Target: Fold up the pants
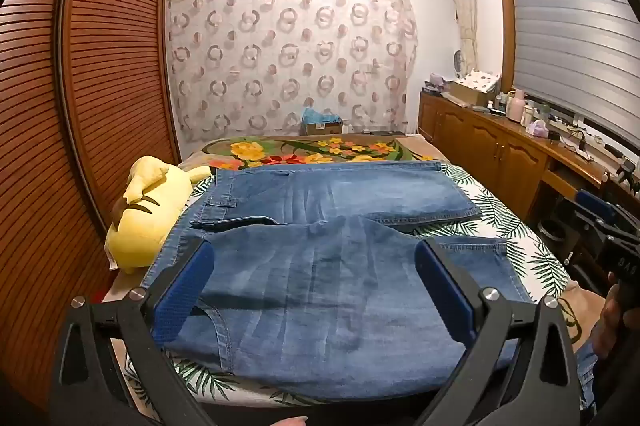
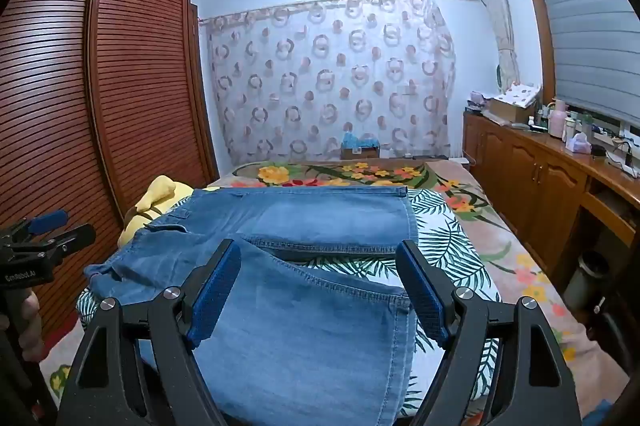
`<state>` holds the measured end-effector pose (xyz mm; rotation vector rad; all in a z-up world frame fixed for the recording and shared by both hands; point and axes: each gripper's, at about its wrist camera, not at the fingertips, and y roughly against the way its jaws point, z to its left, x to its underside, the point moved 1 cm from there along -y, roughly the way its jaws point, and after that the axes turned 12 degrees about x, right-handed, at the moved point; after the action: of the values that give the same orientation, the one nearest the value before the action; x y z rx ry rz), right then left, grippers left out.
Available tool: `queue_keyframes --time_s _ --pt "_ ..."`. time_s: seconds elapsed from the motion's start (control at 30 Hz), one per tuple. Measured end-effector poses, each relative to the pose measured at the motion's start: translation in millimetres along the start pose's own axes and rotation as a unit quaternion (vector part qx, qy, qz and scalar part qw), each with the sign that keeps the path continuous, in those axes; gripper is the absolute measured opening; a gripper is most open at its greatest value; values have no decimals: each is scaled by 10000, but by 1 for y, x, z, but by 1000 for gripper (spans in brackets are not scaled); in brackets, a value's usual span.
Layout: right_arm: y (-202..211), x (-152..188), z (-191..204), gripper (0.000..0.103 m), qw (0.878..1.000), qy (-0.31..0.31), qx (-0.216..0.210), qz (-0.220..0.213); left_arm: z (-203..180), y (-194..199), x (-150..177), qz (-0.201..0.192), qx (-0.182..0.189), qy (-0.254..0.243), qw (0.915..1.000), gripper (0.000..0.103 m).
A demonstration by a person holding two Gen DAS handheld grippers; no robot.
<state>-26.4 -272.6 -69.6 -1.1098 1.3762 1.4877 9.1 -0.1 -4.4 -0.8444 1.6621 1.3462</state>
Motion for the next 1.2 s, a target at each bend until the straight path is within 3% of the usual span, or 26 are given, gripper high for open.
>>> queue_keyframes --time_s 1.2 --pt "2 -2 -1 81 10000 45 -22 -31 1 -1 0 -53 16 -19 10000 101"
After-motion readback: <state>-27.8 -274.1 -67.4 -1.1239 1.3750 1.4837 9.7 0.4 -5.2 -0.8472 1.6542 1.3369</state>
